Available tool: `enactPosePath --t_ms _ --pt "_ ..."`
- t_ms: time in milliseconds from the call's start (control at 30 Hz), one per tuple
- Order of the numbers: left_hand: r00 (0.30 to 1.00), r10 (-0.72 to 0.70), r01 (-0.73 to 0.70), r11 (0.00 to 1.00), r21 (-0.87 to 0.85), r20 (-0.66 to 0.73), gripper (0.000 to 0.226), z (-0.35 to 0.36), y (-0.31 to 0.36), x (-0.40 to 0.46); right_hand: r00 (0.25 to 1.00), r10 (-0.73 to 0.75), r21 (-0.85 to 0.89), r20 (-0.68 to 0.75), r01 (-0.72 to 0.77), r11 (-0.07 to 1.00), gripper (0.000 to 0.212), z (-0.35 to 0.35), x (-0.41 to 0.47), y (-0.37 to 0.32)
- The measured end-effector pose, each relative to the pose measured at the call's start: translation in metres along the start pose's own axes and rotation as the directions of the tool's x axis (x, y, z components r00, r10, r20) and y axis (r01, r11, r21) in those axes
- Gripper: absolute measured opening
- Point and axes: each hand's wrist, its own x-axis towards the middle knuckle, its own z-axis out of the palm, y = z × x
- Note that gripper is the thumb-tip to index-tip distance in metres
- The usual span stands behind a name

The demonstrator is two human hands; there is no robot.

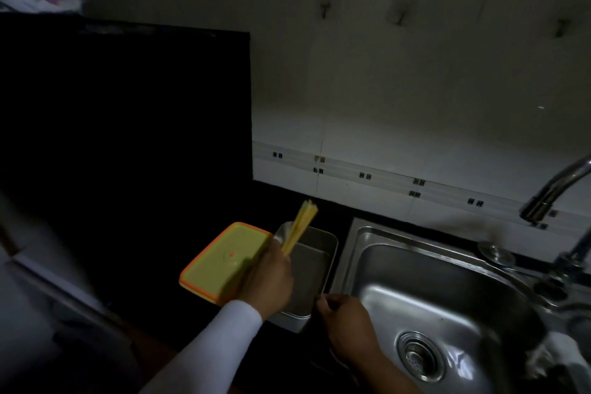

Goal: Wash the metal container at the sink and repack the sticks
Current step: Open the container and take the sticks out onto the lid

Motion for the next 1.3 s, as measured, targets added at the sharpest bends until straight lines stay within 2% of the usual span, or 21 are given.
enactPosePath --t_ms 67,100,233,367,500,633,767,1033,1200,1300 --pt "0.988 -0.046 0.045 0.999 -0.014 -0.147 0.039 -0.015 -0.022 0.002 1.000 0.003 -0.005 0.003 -0.003 1.000 0.044 0.000 0.000 -0.001" --pt "0.981 -0.078 0.081 0.997 0.013 -0.177 0.039 -0.022 -0.037 0.006 1.000 0.002 -0.009 -0.001 -0.002 1.000 0.044 0.000 -0.001 -0.001" --pt "0.971 -0.235 0.237 0.948 0.212 -0.031 0.043 -0.031 -0.090 0.024 1.000 0.005 -0.021 -0.010 -0.005 1.000 0.041 0.000 -0.004 -0.004" --pt "0.960 -0.268 0.235 0.927 0.293 0.077 0.053 -0.021 -0.097 0.031 1.000 -0.018 -0.050 -0.015 0.018 0.999 0.047 0.000 -0.005 -0.005" --pt "0.956 -0.282 0.252 0.929 0.271 0.078 0.055 -0.008 -0.100 0.039 0.999 -0.049 -0.057 -0.012 0.048 0.997 0.049 0.001 -0.004 -0.002" --pt "0.966 -0.259 0.255 0.940 0.229 -0.012 0.055 0.000 -0.106 0.038 0.998 -0.056 -0.066 0.002 0.056 0.996 0.043 0.002 -0.004 -0.002" --pt "0.975 -0.195 0.217 0.940 0.264 -0.108 0.060 -0.001 -0.110 0.035 0.999 -0.039 -0.069 -0.016 0.038 0.997 0.041 0.002 -0.006 -0.002" --pt "0.964 -0.098 0.156 0.962 0.226 -0.247 0.032 -0.002 -0.118 0.028 0.999 -0.035 -0.079 -0.016 0.034 0.996 0.042 0.001 -0.007 -0.002" --pt "0.960 -0.100 0.155 0.968 0.199 -0.260 0.031 -0.003 -0.116 0.025 0.999 -0.037 -0.058 -0.013 0.036 0.998 0.045 -0.001 -0.007 -0.003" --pt "0.909 0.002 0.043 0.994 0.099 -0.418 0.011 -0.010 -0.101 0.011 0.999 -0.039 -0.043 -0.001 0.039 0.998 0.047 -0.001 -0.007 -0.001"
